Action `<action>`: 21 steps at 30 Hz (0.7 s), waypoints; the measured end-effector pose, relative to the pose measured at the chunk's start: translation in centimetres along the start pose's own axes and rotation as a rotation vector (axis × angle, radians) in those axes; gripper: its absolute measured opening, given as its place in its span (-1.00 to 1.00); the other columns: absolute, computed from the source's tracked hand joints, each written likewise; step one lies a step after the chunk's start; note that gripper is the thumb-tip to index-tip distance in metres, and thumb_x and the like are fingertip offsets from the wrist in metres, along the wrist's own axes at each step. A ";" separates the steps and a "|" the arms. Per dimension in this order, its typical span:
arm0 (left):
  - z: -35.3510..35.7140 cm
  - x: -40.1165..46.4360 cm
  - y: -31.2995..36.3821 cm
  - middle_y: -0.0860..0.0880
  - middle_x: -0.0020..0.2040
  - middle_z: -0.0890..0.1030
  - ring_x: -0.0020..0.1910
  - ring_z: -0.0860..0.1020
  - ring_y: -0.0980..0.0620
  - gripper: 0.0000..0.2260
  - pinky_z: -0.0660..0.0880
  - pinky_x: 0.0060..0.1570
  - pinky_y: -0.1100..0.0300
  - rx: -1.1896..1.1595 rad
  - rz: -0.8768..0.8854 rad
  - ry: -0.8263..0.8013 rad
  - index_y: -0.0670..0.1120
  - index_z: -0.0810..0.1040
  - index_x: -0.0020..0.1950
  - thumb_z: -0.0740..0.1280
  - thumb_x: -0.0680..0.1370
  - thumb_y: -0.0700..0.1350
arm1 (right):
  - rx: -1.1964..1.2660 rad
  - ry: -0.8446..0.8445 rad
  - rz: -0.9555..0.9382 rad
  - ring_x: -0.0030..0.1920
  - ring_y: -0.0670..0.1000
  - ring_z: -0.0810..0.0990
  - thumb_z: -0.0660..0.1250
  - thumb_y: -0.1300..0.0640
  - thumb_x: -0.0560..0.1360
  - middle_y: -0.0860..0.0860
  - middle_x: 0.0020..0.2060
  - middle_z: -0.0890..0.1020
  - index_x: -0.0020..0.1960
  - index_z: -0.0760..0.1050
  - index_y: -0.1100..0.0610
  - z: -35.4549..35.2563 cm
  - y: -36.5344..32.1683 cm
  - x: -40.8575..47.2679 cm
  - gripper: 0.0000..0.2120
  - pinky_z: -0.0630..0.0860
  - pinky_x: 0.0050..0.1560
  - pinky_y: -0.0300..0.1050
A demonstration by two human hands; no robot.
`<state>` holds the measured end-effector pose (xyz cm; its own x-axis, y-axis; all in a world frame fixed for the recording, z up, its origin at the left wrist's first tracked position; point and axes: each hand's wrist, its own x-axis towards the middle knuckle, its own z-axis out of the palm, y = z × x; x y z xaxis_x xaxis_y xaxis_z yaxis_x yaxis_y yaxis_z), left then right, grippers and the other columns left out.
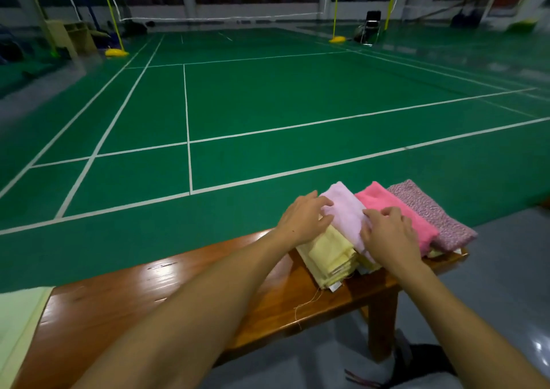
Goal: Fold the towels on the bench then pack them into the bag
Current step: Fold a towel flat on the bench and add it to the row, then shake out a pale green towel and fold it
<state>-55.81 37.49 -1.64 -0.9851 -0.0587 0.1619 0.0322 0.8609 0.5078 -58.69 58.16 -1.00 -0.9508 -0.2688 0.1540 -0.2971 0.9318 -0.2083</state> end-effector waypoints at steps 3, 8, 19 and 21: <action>-3.0 -2.5 0.2 0.08 0.30 0.61 0.30 0.54 0.03 -0.76 0.53 0.27 -0.07 -0.020 0.028 0.041 0.07 0.60 0.30 0.31 0.66 0.05 | 0.012 0.028 -0.039 0.14 0.10 0.54 0.24 0.04 0.67 0.13 0.22 0.58 0.38 0.50 0.08 -1.9 -1.0 -0.6 -0.69 0.50 0.10 0.00; -9.2 -9.3 -1.0 0.25 -0.03 0.62 -0.04 0.63 0.15 -0.86 0.63 0.02 -0.01 -0.047 0.037 0.074 0.10 0.63 0.13 0.32 0.63 0.05 | 0.133 0.097 -0.182 0.20 0.13 0.59 0.32 -0.01 0.63 0.11 0.27 0.61 0.41 0.52 0.10 -4.4 -4.7 -3.4 -0.61 0.58 0.10 0.08; -20.1 -33.4 -13.7 0.18 -0.16 0.71 -0.22 0.64 0.27 -0.89 0.64 -0.10 0.13 0.123 -0.269 -0.023 0.05 0.67 0.01 0.36 0.65 -0.01 | 0.171 -0.051 -0.713 0.17 -0.01 0.59 0.28 -0.11 0.64 -0.11 0.16 0.61 0.24 0.56 -0.05 1.9 -24.3 -16.0 -0.76 0.49 -0.04 -0.13; -21.8 -37.9 -16.7 0.16 -0.14 0.72 -0.22 0.66 0.25 -0.90 0.65 -0.08 0.11 0.118 -0.367 0.011 0.03 0.67 0.01 0.36 0.66 -0.03 | 0.187 -0.135 -0.785 0.20 -0.02 0.59 0.26 -0.13 0.64 -0.13 0.20 0.60 0.28 0.54 -0.06 3.5 -28.5 -18.1 -0.72 0.54 0.01 -0.13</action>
<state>-15.33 14.34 2.16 -0.9255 -0.3787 -0.0032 -0.3427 0.8339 0.4327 -33.33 35.62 -1.22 -0.4588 -0.8642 0.2067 -0.8791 0.4074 -0.2475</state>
